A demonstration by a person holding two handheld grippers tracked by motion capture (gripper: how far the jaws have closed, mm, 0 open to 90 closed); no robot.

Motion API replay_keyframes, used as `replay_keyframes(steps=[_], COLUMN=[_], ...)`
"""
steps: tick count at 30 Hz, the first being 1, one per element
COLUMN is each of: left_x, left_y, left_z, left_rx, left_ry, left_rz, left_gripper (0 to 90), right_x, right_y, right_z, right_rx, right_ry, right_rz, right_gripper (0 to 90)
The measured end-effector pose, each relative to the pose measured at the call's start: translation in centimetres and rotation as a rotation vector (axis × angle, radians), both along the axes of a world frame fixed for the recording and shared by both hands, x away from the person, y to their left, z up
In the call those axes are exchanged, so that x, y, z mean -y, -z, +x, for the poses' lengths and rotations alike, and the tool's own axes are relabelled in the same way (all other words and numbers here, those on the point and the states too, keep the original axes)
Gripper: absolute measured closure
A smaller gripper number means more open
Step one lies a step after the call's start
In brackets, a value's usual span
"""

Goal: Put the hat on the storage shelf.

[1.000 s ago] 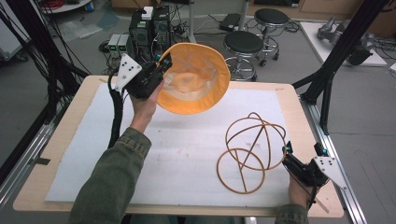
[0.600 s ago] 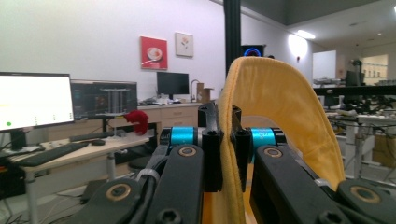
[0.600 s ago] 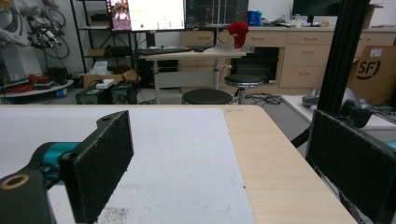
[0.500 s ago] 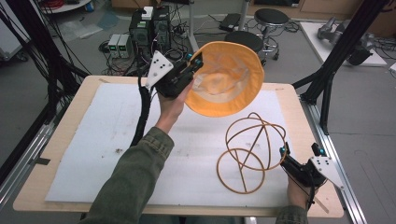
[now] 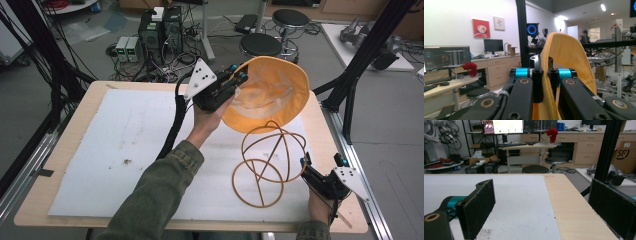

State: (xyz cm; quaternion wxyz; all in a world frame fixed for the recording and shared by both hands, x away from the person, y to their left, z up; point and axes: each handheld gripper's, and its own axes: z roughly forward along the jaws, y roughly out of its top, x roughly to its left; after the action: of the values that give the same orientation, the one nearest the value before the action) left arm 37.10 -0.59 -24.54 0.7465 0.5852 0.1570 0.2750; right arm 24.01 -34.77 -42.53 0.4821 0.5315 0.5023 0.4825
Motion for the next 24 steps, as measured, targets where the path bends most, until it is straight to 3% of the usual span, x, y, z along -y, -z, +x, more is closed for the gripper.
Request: replay_keyframes(steps=[5,7,8,9,12,13,14,15,16,19,20,21,24], left_x=[0.5,0.7,0.7,0.8,1.0,1.3,1.3,1.7,1.7,2.7,2.7,3.1,3.5], left_y=[-0.2,-0.4,-0.4,-0.6,-0.8,-0.9,-0.9,-1.0,-1.0,-0.9,-0.9,-0.7,-0.4], left_z=[-0.5,-1.2,-1.2,-1.8,-2.5,-3.3,-3.3,-4.2,-4.2,-6.1,-6.1,-7.1,-7.7], left_rx=[0.014,0.02,0.02,0.027,0.042,0.054,0.054,0.068,0.068,0.129,0.129,0.158,0.174], left_ry=[0.032,0.091,0.091,0.131,0.168,0.209,0.209,0.252,0.252,0.343,0.343,0.385,0.425], left_rz=[0.004,0.0,0.0,0.003,0.004,0.003,0.003,0.013,0.013,0.073,0.073,0.11,0.148], left_gripper=[87.1,86.9,86.9,86.9,86.9,86.9,86.8,86.8,86.8,86.7,86.7,86.7,86.6], right_x=[0.1,0.1,0.1,0.1,0.1,0.1,0.1,0.1,0.1,0.1,0.1,0.2,0.2], right_y=[0.0,0.0,0.0,0.0,0.0,0.0,0.0,0.0,0.0,0.0,0.0,0.0,0.0], right_z=[-0.1,-0.1,-0.1,-0.1,-0.1,-0.1,-0.1,-0.2,-0.2,-0.2,-0.2,-0.2,-0.3], right_rx=[-0.003,-0.004,-0.004,-0.001,0.003,0.002,0.003,0.0,0.0,0.004,0.004,0.004,0.005], right_ry=[0.003,0.001,0.001,0.002,-0.001,0.001,0.001,0.0,0.0,0.002,0.002,0.002,0.003], right_rz=[0.006,0.006,0.006,0.0,-0.006,-0.002,-0.001,-0.002,-0.002,0.009,0.009,0.003,0.008], right_gripper=[6.2,6.2,6.2,6.3,6.2,6.2,6.2,6.2,6.2,6.2,6.2,6.2,6.2])
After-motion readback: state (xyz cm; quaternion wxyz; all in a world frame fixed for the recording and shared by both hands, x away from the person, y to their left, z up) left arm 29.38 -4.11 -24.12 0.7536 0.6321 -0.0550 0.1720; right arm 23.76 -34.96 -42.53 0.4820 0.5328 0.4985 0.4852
